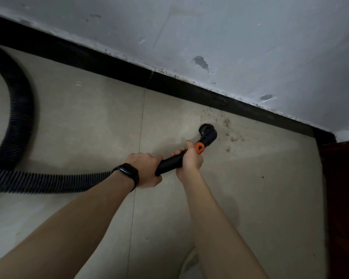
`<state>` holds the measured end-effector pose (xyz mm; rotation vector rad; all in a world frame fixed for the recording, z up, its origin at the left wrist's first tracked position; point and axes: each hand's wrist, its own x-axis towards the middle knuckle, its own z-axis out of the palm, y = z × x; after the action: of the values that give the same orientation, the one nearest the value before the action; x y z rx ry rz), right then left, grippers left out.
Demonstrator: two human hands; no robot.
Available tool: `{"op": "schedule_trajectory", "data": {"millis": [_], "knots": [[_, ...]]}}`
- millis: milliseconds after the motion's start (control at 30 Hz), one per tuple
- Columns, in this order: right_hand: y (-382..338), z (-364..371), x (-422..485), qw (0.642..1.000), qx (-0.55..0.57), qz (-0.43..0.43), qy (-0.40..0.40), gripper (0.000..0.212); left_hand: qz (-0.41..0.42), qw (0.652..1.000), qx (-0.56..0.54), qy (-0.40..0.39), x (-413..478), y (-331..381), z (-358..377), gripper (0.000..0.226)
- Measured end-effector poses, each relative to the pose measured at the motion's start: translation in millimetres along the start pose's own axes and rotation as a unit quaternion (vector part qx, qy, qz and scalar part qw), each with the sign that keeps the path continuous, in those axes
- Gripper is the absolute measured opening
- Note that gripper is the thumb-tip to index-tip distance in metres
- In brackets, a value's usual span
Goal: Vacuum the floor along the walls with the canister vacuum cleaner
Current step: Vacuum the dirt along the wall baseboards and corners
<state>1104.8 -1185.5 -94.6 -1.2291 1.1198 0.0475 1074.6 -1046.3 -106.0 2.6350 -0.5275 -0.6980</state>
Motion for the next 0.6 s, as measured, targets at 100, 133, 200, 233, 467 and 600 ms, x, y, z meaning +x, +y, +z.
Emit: {"op": "schedule_trajectory", "data": {"millis": [100,133,200,233,467,600], "knots": [[-3.5,2.1,3.7,1.000,-0.006,-0.001,-0.003,0.018,-0.005,1.000,-0.008,0.008,5.2,0.6,2.1,0.032],[-5.3,2.8,4.5,1.000,-0.007,0.000,-0.004,0.017,-0.007,1.000,-0.010,0.011,6.9,0.8,2.4,0.032],[-9.5,4.1,7.1,1.000,-0.012,0.002,-0.005,0.018,-0.011,1.000,-0.015,0.018,10.7,1.3,2.6,0.032],[-11.8,4.8,8.1,1.000,-0.016,0.002,-0.007,0.018,-0.013,1.000,-0.017,0.021,12.6,1.7,2.6,0.032],[-25.4,11.7,21.2,1.000,-0.025,0.002,-0.011,0.016,-0.025,0.998,-0.039,0.032,29.3,3.8,0.8,0.032],[-33.1,14.0,29.9,0.999,-0.033,-0.001,-0.015,0.017,-0.027,0.998,-0.052,0.038,38.3,5.9,-1.0,0.033]]}}
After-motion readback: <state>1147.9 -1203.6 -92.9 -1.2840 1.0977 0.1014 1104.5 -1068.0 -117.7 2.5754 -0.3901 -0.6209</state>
